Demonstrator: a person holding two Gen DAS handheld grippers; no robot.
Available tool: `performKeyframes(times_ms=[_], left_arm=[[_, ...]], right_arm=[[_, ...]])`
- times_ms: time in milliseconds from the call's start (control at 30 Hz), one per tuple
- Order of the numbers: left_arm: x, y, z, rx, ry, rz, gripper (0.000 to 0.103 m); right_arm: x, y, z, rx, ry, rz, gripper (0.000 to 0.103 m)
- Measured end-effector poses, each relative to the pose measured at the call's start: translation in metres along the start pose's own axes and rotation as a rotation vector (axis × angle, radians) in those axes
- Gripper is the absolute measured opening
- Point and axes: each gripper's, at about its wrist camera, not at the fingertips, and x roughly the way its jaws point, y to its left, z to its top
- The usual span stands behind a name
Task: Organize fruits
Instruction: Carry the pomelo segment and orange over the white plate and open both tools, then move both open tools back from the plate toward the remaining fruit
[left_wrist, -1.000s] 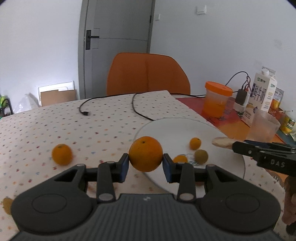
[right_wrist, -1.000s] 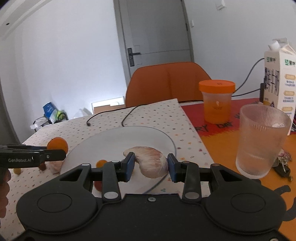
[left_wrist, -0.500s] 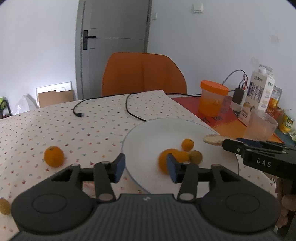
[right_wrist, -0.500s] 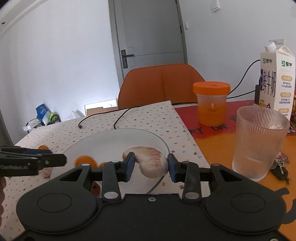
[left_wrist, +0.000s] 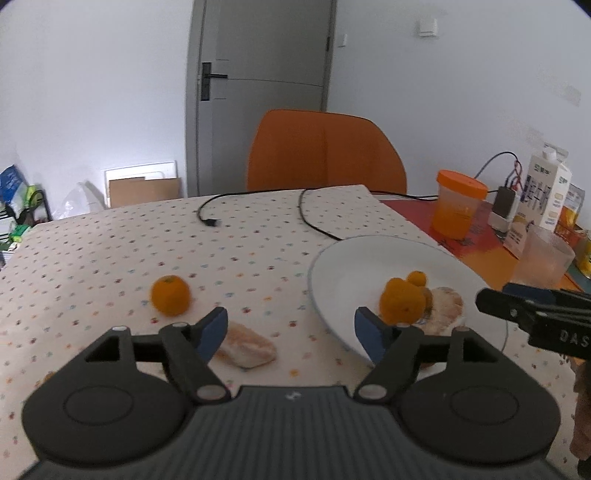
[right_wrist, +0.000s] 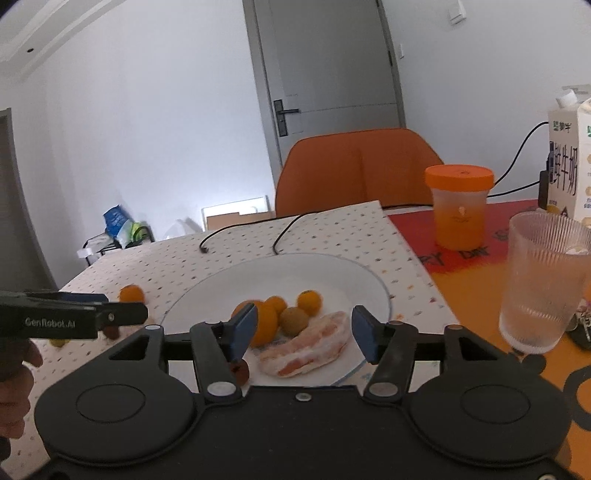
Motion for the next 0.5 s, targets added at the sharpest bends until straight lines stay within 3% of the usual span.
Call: performKeyframes(times_ms=[367,500], left_arm=[[-0.026,0.032,-0.010,-0.036,-0.003,0.082,0.087],[-0.037,0.045,-0.014,-0.063,-0.005,0.106,0.090]], right_arm=[[-0.005,0.028,-0.005,-0.015,0.021,0.050,0.065],[-0.007,0.040,-0.006,-0.021,0.021,0.069,0.074]])
